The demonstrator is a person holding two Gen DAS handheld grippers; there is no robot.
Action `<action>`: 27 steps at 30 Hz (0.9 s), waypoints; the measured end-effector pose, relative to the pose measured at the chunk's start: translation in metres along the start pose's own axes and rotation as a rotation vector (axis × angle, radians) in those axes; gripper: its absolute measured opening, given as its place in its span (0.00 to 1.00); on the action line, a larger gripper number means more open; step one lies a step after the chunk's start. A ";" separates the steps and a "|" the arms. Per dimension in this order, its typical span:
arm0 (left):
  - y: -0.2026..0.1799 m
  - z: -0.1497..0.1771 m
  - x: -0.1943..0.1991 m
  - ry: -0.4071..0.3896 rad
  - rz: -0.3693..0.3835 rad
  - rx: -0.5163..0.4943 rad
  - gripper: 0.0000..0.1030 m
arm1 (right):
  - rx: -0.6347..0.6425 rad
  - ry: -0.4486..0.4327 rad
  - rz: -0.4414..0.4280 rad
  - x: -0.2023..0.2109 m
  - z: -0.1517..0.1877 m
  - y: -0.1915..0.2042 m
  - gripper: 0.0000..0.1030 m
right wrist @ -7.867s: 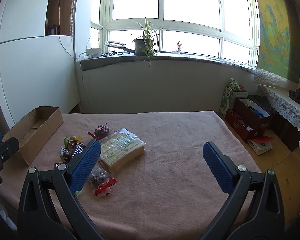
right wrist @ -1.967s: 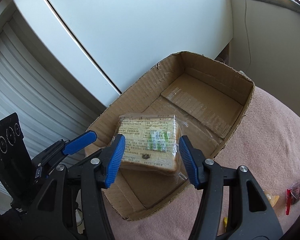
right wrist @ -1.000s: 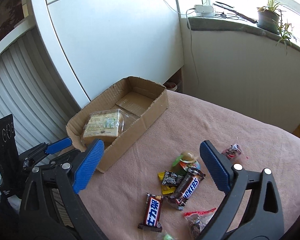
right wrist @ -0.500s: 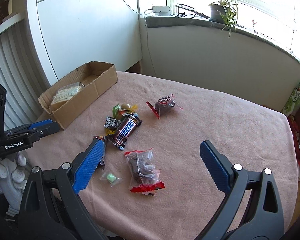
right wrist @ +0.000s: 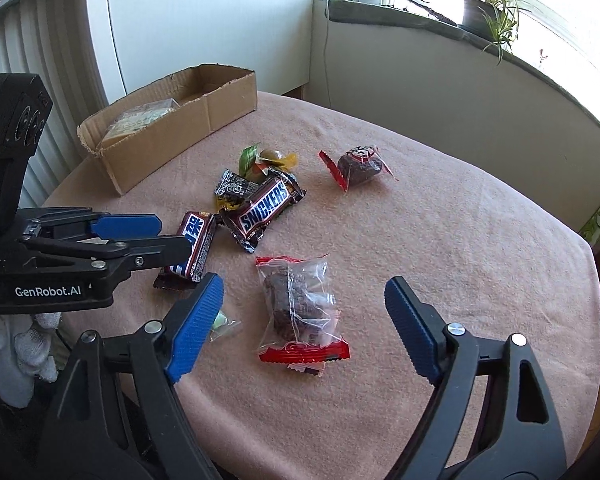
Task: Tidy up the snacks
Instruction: 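Grasp the Snickers bar with the left gripper while the right gripper grasps the red pastry bag, then carry the Snickers bar with the left gripper while the right gripper carries the pastry bag to the box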
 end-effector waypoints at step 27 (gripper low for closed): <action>0.002 -0.003 -0.021 0.002 -0.066 -0.045 0.26 | -0.018 0.096 -0.085 -0.036 0.002 -0.008 0.37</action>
Point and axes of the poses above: each gripper's, at about its wrist camera, not at the fingertips, and x roughly against the way its jaws point, y to its left, z to its underside, the point moved 4 cm from there along -x, roughly the way its jaws point, and after that the axes turned 8 degrees about -z, right-handed, at the moved point
